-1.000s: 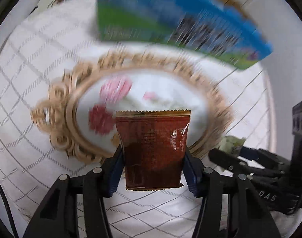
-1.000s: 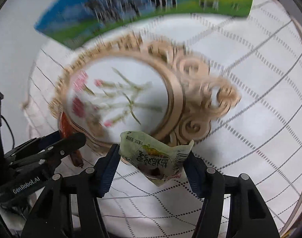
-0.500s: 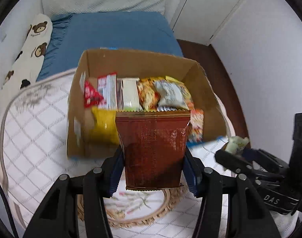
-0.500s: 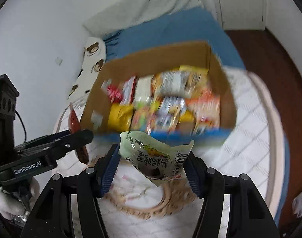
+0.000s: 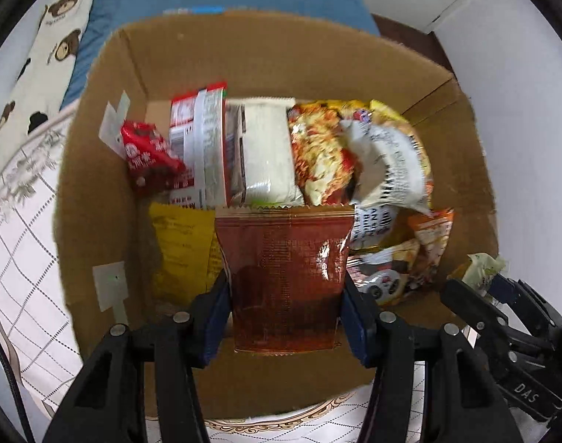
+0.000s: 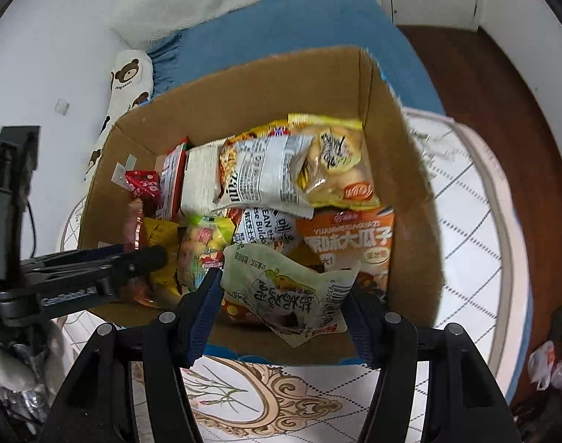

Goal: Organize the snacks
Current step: 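Lower both packets into the box and open both grippers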

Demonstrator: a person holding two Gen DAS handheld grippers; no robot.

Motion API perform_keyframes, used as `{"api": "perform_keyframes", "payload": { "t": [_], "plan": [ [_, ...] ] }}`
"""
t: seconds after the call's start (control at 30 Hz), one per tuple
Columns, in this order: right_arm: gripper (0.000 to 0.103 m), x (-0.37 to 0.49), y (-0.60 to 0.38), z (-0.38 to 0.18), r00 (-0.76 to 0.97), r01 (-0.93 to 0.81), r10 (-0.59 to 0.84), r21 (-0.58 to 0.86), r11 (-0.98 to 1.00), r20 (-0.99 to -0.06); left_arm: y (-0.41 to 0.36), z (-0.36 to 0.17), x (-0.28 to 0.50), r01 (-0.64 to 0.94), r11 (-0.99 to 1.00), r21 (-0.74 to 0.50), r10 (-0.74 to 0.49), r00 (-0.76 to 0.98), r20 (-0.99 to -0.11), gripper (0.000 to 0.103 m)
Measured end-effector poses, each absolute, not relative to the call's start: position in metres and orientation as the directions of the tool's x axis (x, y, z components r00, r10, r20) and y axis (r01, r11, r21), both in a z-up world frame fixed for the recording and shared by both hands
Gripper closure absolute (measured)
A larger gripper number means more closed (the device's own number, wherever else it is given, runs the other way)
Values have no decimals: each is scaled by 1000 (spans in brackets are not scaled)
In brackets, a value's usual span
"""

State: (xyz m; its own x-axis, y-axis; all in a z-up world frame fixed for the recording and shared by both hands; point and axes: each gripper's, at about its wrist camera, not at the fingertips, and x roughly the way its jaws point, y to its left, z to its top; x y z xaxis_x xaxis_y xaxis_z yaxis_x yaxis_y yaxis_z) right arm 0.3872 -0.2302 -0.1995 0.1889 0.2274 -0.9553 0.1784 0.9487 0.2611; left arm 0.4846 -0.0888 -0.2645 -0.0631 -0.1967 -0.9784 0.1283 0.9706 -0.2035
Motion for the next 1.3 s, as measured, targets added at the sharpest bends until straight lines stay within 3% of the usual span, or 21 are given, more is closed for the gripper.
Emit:
{"api": "perform_keyframes", "payload": {
  "t": [0.23,0.3,0.33,0.37,0.43,0.5,0.83,1.3],
  "plan": [
    [36,393,-229,-221,129,198,239,262,945,-962,-88,-280,484,134,972,-192,-179,-105,-978,51],
    [22,394,-229,-226,104,212,255,272,938,-961,-89,-284,484,136,974,-182,-167,-114,-979,49],
    [13,394,-229,-228,98,219,258,274,937,-961,-88,-285,484,132,975,-177,-162,-118,-980,46],
    [11,394,-230,-228,97,223,251,267,938,-963,-88,-286,484,128,976,-175,-160,-115,-980,43],
    [10,394,-231,-226,98,223,231,247,943,-968,-86,-285,483,127,977,-169,-156,-106,-982,20],
    [6,393,-233,-224,92,223,203,219,950,-975,-84,-283,483,134,979,-153,-143,-86,-986,15],
    [4,387,-227,-209,123,168,41,62,984,-992,-74,-266,473,152,984,-99,-101,7,-995,13],
    [3,370,-226,-176,192,170,-3,31,985,-981,-75,-226,455,182,980,-76,-97,108,-989,13]
  ]
}}
